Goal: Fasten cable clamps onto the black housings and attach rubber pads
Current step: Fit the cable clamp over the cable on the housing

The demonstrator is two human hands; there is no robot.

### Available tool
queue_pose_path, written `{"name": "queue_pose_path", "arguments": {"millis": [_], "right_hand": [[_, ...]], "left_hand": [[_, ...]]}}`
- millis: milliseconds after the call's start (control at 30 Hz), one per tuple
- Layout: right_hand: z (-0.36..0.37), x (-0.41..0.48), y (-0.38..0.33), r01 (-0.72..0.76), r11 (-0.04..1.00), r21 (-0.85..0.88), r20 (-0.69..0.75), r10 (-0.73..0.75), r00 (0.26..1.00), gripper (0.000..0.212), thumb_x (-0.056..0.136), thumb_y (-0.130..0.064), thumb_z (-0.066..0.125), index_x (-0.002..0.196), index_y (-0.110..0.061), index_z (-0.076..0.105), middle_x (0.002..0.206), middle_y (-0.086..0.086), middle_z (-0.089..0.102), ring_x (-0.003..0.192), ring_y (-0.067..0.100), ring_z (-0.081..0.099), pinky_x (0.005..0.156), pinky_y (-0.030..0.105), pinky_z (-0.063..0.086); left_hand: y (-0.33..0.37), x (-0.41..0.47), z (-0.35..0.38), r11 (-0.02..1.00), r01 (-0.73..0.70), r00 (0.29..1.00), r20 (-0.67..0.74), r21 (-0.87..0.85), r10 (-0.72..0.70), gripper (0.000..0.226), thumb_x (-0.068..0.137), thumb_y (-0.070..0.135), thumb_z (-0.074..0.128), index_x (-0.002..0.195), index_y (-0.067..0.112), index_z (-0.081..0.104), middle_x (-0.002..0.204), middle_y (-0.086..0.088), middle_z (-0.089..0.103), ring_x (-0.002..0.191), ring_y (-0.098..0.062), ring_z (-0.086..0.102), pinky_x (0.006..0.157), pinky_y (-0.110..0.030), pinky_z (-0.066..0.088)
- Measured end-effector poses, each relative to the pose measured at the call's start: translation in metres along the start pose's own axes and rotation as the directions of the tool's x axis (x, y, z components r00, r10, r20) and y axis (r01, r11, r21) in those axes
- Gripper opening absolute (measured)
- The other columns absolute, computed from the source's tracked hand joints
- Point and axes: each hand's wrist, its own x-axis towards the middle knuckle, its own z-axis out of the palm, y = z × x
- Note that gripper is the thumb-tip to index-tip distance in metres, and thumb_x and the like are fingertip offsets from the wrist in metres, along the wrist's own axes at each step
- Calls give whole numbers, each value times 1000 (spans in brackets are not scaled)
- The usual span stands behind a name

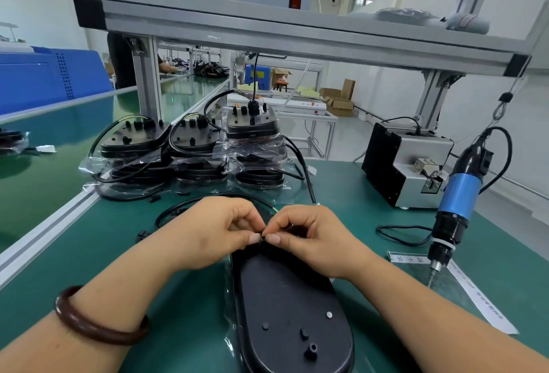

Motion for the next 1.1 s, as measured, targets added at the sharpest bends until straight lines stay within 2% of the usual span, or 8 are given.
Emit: {"name": "queue_pose_path", "arguments": {"millis": [67,200,367,500,600,700,900,1100], "right_hand": [[-3,2,-1,-16,1000,-25,23,17,1000,20,85,-9,71,82,-28,70,83,1,70,80,14,64,80,28,52],[-6,4,-4,-70,997,-21,62,71,996,24,86,-7,71,79,-30,69,75,-11,67,72,0,58,75,16,47],[-10,6,-7,-125,991,-54,82,129,988,25,86,-8,71,77,-31,69,65,-18,64,63,-6,53,65,10,42],[-11,8,-11,-112,990,-89,103,121,987,25,86,-6,71,78,-30,69,73,-12,66,69,0,57,72,16,48],[-12,10,-12,-109,987,-119,122,123,985,22,85,-6,71,79,-27,69,73,-14,67,70,-5,59,72,12,47],[-8,6,-8,-86,978,-189,63,99,993,16,85,-8,71,81,-23,72,71,-18,65,70,-5,59,71,10,46],[-10,3,-9,-12,964,-264,60,28,998,9,84,-8,72,87,-15,76,84,-9,70,82,7,65,83,30,53],[-12,4,-15,192,873,-449,174,-126,977,8,86,-8,68,90,-6,75,89,4,73,87,20,66,79,38,51]], "left_hand": [[1,1,1,1000,-1,1000,15,-10,1,15,85,19,69,82,34,65,73,14,66,66,3,61,68,-15,51],[5,0,3,995,-23,999,-29,95,26,15,84,25,68,79,38,62,66,27,62,67,13,55,62,-3,39],[1,-4,2,983,-62,995,86,171,48,23,80,36,71,96,40,54,95,24,59,96,8,54,83,-12,40],[-1,-3,1,997,-22,992,129,73,12,26,81,32,72,98,39,53,101,20,59,96,8,55,77,-4,40],[-3,-2,0,1000,14,988,151,7,-15,27,82,26,72,97,40,54,101,18,61,92,8,56,77,-5,41],[-3,-2,-1,999,21,988,156,-32,-16,26,83,22,72,94,38,55,95,18,63,82,13,56,70,-2,41],[-3,-2,1,998,32,989,147,-58,-23,25,83,21,72,92,38,57,93,18,64,78,15,56,70,-3,42],[-1,-3,1,1000,17,994,112,3,-18,23,82,23,73,90,39,58,91,19,64,82,9,58,75,-7,45]]}}
